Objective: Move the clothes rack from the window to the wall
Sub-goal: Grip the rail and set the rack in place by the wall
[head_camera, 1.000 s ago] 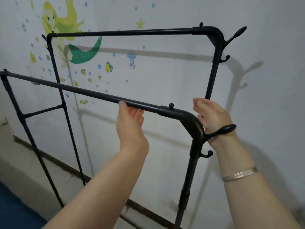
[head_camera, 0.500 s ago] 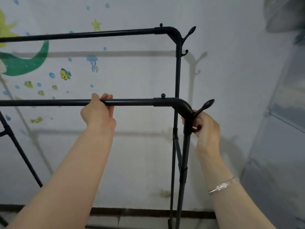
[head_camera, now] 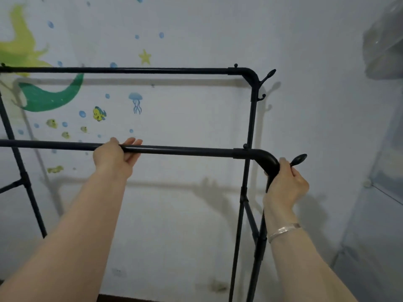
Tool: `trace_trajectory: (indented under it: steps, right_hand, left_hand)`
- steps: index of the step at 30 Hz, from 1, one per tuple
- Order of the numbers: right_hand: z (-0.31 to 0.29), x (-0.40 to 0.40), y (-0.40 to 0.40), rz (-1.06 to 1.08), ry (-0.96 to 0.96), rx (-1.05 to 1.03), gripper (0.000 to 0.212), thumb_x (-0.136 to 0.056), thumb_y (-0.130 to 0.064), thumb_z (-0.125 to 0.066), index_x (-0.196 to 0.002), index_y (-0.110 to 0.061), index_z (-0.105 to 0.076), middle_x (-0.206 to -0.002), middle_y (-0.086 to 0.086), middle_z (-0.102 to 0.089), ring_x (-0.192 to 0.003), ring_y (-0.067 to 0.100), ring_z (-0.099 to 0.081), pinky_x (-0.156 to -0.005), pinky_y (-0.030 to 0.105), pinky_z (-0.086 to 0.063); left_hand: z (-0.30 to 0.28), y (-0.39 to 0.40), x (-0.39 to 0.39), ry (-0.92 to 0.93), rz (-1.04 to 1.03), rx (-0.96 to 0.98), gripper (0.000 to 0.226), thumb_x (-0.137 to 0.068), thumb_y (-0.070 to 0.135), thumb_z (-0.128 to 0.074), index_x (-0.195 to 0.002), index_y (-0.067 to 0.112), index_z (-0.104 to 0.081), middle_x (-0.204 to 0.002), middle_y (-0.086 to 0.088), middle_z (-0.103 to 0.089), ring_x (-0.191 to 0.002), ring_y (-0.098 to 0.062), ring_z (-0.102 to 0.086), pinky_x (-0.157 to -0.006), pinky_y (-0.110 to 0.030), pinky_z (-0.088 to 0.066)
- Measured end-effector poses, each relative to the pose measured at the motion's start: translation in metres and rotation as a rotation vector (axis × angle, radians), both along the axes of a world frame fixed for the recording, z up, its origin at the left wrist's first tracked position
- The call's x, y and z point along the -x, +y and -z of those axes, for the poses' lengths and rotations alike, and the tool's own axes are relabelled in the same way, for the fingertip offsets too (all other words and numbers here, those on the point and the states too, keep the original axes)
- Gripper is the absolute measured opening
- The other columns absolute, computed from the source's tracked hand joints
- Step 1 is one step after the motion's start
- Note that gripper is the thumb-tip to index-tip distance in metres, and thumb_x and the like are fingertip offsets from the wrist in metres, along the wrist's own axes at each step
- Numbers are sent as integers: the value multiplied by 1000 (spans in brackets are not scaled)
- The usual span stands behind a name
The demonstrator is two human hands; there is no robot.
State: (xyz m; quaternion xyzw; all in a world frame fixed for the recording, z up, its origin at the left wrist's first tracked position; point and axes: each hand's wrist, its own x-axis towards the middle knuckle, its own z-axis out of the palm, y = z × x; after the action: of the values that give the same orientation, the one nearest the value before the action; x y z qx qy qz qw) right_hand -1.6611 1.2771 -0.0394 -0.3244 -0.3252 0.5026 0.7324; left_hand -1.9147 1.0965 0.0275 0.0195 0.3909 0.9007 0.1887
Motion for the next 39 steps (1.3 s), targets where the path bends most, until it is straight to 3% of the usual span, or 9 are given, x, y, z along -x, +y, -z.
trace_trajectory:
  steps: [4, 10, 17, 19, 21, 24, 28, 34, 39]
  right_hand:
    - [-11, -21, 43, 0, 41, -5, 38, -72, -19, -68, -37, -17, -52, -40, -7, -49, -50, 15, -52, -61, 35, -55]
    - [-12, -55, 81, 54, 60, -10, 38, -73, -17, -67, -37, -19, -57, -38, -9, -54, -43, 12, -57, -59, 33, -54]
    - [-2, -48, 75, 144, -67, -62, 43, -82, -35, -58, -41, -25, -52, -40, -12, -53, -50, 12, -58, -54, 29, -46]
    - [-1, -46, 71, 231, -122, -82, 32, -85, -37, -56, -55, -30, -52, -51, -16, -53, -54, 4, -52, -56, 20, -39]
    - [-1, -46, 64, 332, -174, -91, 11, -89, -33, -54, -89, -22, -57, -84, -10, -60, -72, 4, -56, -65, 15, -41]
    - [-3, -47, 48, 581, -374, -229, 35, -88, -15, -54, -121, -5, -50, -124, 13, -55, -111, 26, -52, -95, 35, -42]
    - [-11, -27, 5, 662, -806, -601, 37, -85, -7, -57, -121, 0, -53, -132, 24, -52, -128, 41, -43, -110, 54, -26]
    - [-35, 49, -70, 291, -1302, -1025, 45, -92, -32, -58, -131, -10, -53, -138, 12, -55, -137, 32, -38, -119, 49, -9]
    - [-40, 93, -103, 205, -1408, -1035, 42, -93, -34, -58, -128, -10, -56, -131, 10, -59, -129, 30, -46, -117, 48, -13]
  left_hand:
    - [-4, 36, -20, 29, 93, -37, 10, -102, 18, -43, -103, 9, -49, -93, -14, -70, -62, -25, -74, -49, -34, -57]
    - [1, 83, -49, 57, 106, -61, 9, -101, 15, -45, -93, 10, -47, -86, -15, -70, -64, -29, -74, -53, -35, -58]
    - [4, 75, -46, 67, 76, -41, 8, -100, 16, -46, -96, 10, -47, -85, -13, -70, -64, -27, -74, -53, -35, -58]
    - [4, 69, -47, 67, 86, -36, 7, -100, 16, -46, -95, 10, -48, -85, -13, -70, -64, -27, -74, -54, -36, -58]
    - [4, 63, -48, 65, 97, -32, 7, -100, 16, -47, -95, 11, -48, -84, -13, -70, -64, -27, -74, -57, -37, -59]
    - [5, 54, -50, 74, 117, -24, 6, -99, 15, -48, -95, 11, -49, -84, -13, -70, -62, -26, -73, -60, -37, -60]
    - [9, 41, -56, 85, 153, 8, 7, -98, 16, -50, -97, 9, -51, -86, -13, -71, -68, -26, -74, -57, -33, -59]
    - [10, 18, -59, 87, 202, 95, 25, -98, 20, -50, -119, 7, -46, -86, -10, -73, -76, -23, -72, -59, -31, -59]
    - [10, -6, -60, 125, 299, 162, 15, -100, 20, -46, -103, 7, -53, -89, -9, -73, -74, -24, -72, -65, -31, -59]
